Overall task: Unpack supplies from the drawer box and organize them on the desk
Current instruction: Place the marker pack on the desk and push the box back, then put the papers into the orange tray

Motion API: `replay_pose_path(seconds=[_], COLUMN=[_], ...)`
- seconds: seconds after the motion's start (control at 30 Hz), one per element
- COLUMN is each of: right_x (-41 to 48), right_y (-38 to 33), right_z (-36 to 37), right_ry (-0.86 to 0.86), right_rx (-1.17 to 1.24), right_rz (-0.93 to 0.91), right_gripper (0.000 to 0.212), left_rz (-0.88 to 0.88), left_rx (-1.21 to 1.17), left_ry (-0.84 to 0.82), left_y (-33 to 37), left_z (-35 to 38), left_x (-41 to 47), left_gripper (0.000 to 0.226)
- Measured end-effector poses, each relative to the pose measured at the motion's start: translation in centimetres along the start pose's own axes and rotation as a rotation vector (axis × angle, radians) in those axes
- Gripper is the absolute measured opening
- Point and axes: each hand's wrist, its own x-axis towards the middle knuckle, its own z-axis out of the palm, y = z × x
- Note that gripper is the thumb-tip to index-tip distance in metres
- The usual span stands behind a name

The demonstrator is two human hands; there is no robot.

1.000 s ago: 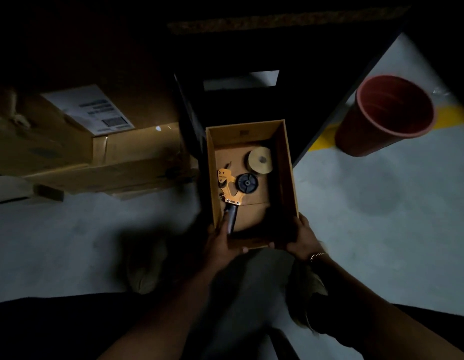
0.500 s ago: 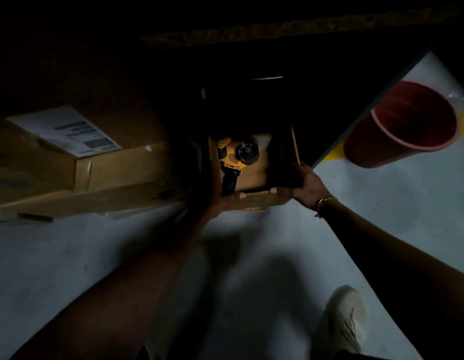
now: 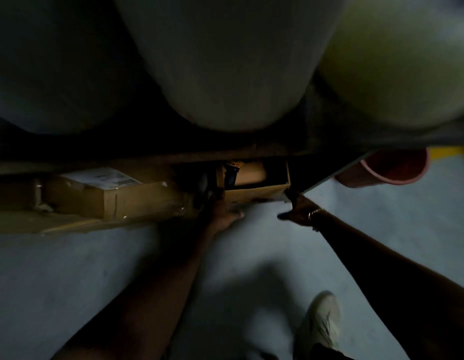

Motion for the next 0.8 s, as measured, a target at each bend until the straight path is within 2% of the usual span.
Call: replay_pose_path(seconds=[0.13, 0.23, 0.37, 0.53, 0.67, 0.8], right_x=[-9.5, -17.9, -28.0, -37.4, -42.0, -44.0], right_y=[-3.8, -8.5, -15.6, -24.2, -30.1, -34.0], right_z=[-2.1, -4.8, -8.7, -12.2, -13.8, -14.2], right_ry=[-0.119, -0.109, -0.09, -0.078, -0.011, 0.063], right_rx=[-0.012, 0.016, 0.124, 0.121, 0.287, 0.428], right_rz=[0.05, 0.05, 0.064, -0.025, -0.085, -0.152], right_gripper=[0.098, 0.09, 0.083, 0.069, 0.059, 0.039], left_rz=[-0.003, -0.065, -0.034, 0.062, 0.18, 0.173], left_rx=[0.034, 0.049, 0.111, 0.099, 0.008, -0.053], left_ry=[-0.115, -0.214, -0.31, -0.316, -0.23, -0.151], left_y=[3.9, 7.1, 10.5, 11.6, 10.4, 8.5], left_z=[-5.1, -10.6, -19.6, -30.9, -38.3, -43.3], left_x=[-10.4, -18.2, -26.2, -33.0, -36.5, -37.6], left_gripper=[0.096, 0.09, 0.08, 0.06, 0.044, 0.04])
